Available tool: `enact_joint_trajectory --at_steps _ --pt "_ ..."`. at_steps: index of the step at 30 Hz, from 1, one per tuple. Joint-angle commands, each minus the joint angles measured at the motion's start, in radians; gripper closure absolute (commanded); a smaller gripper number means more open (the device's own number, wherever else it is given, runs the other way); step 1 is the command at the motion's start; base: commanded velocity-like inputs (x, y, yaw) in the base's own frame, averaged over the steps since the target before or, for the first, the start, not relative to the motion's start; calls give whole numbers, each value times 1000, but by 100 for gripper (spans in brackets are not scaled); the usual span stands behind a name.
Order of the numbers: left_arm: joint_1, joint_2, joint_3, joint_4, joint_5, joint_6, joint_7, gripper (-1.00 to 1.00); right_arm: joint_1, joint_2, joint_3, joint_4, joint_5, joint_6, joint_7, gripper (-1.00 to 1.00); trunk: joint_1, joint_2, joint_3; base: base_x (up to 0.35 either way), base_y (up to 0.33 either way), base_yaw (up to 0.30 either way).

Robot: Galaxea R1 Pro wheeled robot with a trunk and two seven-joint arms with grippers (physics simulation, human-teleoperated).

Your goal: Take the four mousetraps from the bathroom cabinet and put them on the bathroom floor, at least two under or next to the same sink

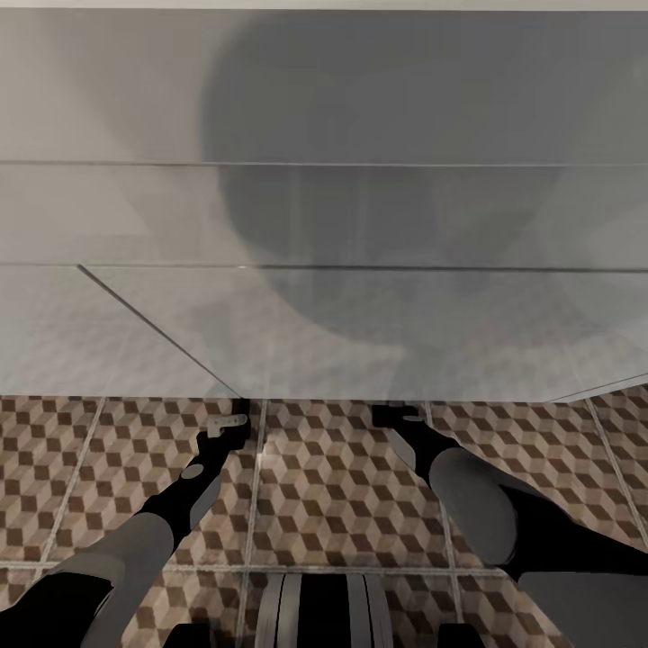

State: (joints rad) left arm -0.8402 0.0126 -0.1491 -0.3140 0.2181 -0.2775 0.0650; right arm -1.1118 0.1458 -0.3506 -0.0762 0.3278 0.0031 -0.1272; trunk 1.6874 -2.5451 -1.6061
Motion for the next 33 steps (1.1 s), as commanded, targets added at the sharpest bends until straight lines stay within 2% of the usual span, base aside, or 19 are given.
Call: enact_joint_trajectory --at_steps 1,9,33 --pt "0 1 -9 1 4 -3 9 100 0 0 -16 0 9 0 1 100 0 0 0 0 0 0" --pt "0 0 -9 1 4 -3 9 100 0 0 -28 4 8 -1 8 100 0 0 0 0 0 0" --pt "0 0 -10 1 4 -3 9 100 0 -6 -33 9 8 1 8 100 0 0 0 0 0 0"
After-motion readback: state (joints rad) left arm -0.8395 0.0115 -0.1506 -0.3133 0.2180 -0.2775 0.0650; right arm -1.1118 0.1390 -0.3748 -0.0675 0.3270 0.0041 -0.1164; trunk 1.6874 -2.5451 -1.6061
